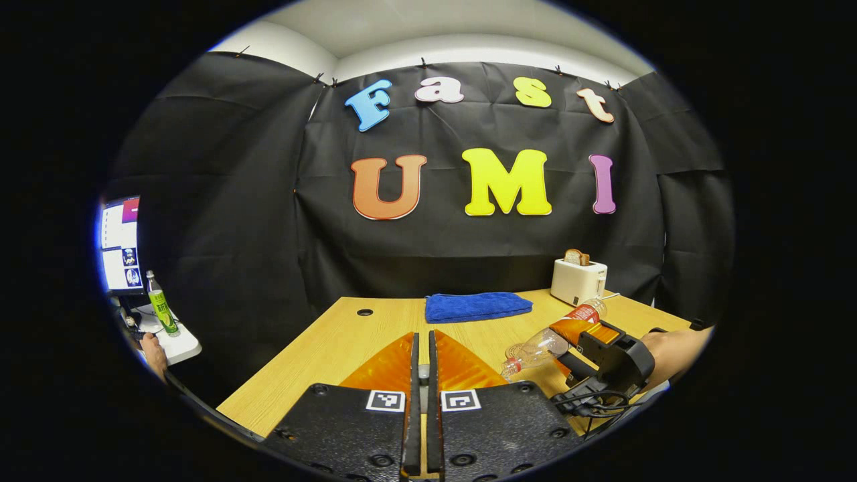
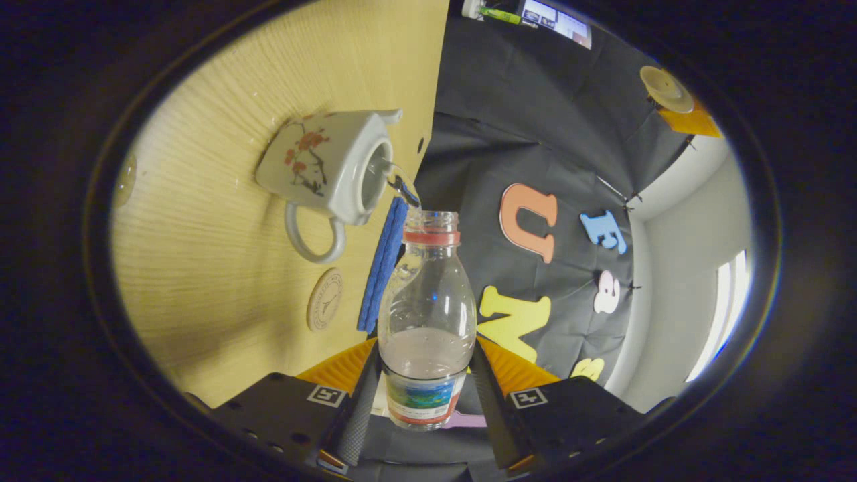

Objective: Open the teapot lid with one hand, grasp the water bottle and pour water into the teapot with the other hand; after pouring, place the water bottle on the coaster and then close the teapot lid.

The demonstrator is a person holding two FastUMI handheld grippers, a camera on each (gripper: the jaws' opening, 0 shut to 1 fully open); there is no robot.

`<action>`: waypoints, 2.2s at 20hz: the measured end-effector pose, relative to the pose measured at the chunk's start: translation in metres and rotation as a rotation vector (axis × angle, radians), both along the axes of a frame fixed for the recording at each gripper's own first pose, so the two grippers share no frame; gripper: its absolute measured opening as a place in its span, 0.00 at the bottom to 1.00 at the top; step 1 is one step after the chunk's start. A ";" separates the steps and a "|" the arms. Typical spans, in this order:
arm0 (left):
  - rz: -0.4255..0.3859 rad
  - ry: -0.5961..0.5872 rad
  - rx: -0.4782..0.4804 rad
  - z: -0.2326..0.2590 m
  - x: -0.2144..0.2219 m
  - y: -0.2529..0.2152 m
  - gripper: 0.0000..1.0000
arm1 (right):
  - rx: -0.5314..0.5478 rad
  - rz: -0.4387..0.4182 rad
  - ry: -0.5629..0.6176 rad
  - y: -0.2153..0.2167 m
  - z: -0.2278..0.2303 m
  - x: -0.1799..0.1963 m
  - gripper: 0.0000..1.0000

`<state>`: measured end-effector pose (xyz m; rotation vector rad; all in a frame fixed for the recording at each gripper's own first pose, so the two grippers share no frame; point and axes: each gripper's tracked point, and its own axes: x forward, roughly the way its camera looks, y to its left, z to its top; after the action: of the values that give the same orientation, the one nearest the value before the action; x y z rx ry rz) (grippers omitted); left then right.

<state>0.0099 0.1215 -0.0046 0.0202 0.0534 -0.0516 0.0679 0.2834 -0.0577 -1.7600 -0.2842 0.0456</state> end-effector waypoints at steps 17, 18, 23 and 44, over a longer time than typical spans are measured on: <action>-0.005 0.006 0.034 -0.002 0.001 -0.007 0.06 | -0.149 0.012 -0.073 0.003 0.013 -0.004 0.72; -0.005 0.008 0.037 -0.003 0.001 -0.006 0.06 | -0.157 0.015 -0.083 0.003 0.014 -0.007 0.72; 0.004 0.017 0.045 -0.006 0.002 -0.003 0.06 | -0.204 0.037 -0.141 0.011 0.022 -0.015 0.72; 0.048 0.004 0.075 -0.004 0.004 0.010 0.06 | -0.416 0.136 -0.382 0.043 0.063 -0.036 0.72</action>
<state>0.0139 0.1311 -0.0089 0.0934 0.0597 -0.0013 0.0316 0.3265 0.0050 -2.1558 -0.7136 -0.1453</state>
